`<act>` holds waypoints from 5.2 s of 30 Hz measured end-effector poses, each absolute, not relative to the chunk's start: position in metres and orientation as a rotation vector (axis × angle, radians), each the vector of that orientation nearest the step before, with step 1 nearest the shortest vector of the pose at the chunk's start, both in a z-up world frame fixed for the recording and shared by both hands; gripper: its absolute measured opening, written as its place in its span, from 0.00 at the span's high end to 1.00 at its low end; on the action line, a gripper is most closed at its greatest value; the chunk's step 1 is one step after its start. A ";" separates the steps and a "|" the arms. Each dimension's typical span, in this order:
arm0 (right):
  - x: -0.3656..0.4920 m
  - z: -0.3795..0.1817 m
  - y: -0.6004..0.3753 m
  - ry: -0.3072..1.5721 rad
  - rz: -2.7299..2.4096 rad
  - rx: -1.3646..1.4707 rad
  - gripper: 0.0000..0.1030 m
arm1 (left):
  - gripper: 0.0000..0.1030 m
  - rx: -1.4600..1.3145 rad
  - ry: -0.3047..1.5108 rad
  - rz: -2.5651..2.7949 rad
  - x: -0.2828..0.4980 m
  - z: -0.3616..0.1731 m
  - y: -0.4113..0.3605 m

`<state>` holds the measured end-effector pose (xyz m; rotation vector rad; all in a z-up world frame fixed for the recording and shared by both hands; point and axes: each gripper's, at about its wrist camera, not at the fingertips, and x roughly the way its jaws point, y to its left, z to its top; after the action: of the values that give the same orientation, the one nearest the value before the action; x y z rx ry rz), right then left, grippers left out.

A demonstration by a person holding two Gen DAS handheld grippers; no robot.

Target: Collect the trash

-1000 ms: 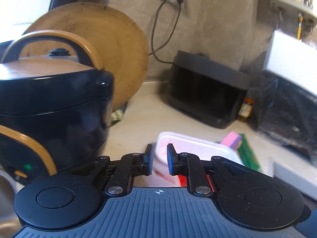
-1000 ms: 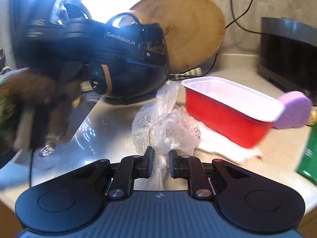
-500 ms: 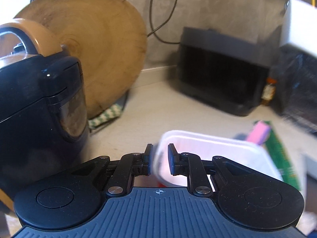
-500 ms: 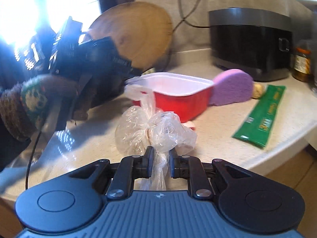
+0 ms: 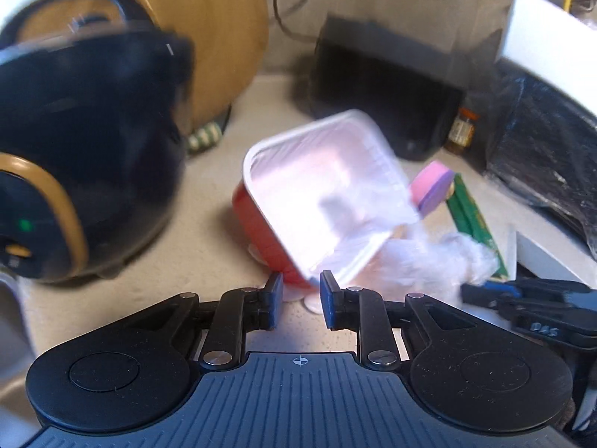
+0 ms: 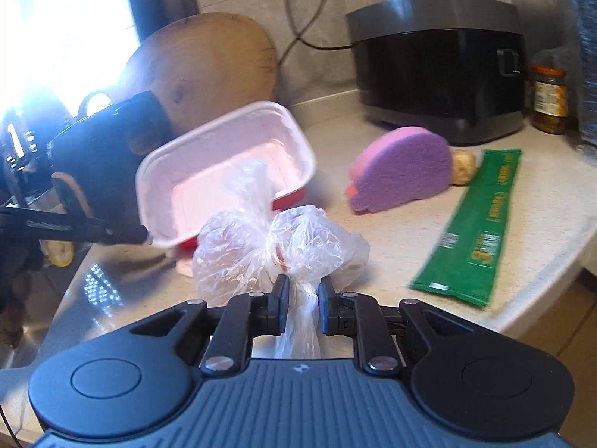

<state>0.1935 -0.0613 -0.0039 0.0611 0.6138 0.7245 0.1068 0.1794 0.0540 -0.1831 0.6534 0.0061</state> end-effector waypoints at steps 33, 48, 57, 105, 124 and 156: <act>0.153 -0.007 -0.084 0.454 0.681 0.029 0.18 | 0.75 -0.106 0.520 -0.185 0.111 0.071 0.130; 0.150 -0.021 -0.074 0.451 0.696 0.077 0.17 | 0.71 0.497 0.493 -0.307 0.240 0.065 0.013; 0.166 -0.020 -0.149 0.425 0.498 0.218 0.17 | 0.51 0.578 0.558 -0.338 0.280 0.032 -0.018; 0.146 0.023 -0.025 0.472 0.786 -0.208 0.00 | 0.62 -0.010 0.412 -0.120 0.075 0.115 0.159; 0.180 0.018 -0.007 0.662 0.709 -0.095 0.65 | 0.62 -0.118 0.473 -0.063 0.049 0.093 0.212; 0.089 -0.057 -0.315 0.524 0.161 0.201 0.72 | 0.62 0.048 0.729 -0.556 0.101 -0.032 -0.081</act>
<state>0.0890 -0.3148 -0.0568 0.2014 0.5239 0.1608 0.1010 -0.0806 -0.0315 0.0479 0.7295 -0.5563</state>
